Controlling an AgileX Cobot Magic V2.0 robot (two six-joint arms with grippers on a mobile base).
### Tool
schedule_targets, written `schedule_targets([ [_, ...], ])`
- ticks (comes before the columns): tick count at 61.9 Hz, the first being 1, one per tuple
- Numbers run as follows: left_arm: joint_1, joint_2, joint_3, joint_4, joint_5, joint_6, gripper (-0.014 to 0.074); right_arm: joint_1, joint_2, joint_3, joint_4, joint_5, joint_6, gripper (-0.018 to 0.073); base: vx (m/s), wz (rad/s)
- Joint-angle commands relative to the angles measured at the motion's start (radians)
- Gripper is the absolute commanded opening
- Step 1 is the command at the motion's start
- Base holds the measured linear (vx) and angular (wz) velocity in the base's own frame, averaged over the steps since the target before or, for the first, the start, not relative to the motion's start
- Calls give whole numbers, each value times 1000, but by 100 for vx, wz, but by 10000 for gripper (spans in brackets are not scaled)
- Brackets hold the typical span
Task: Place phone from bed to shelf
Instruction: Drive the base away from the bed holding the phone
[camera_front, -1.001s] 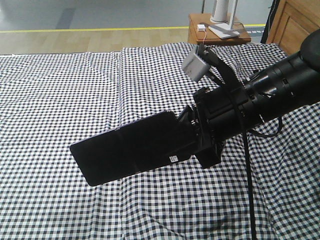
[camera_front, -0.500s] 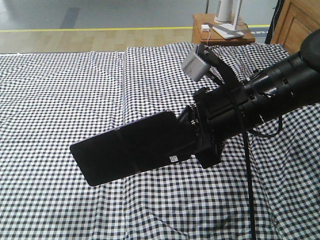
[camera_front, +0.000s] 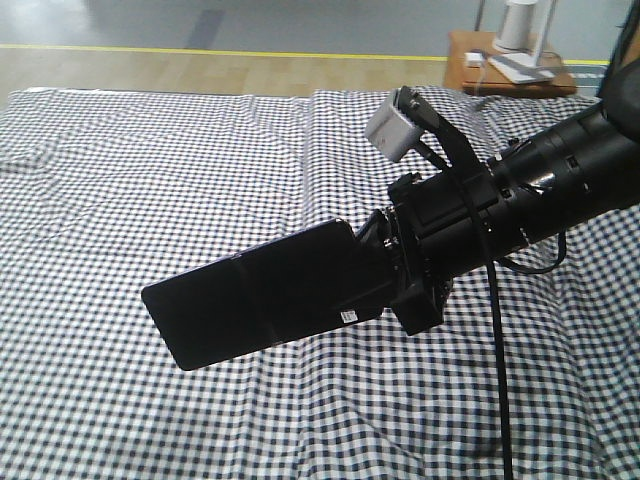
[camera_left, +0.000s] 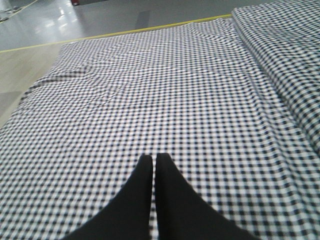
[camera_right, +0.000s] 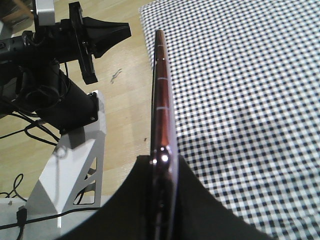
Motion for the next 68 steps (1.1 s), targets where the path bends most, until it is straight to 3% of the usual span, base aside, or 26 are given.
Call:
schedule_targets([
  [1, 1, -8, 5, -1, -72, 0, 1, -1, -36, -26, 75, 64, 1, -2, -9, 36],
  [68, 1, -8, 5, -1, -72, 0, 1, -1, -36, -26, 75, 64, 1, -2, -13, 52],
])
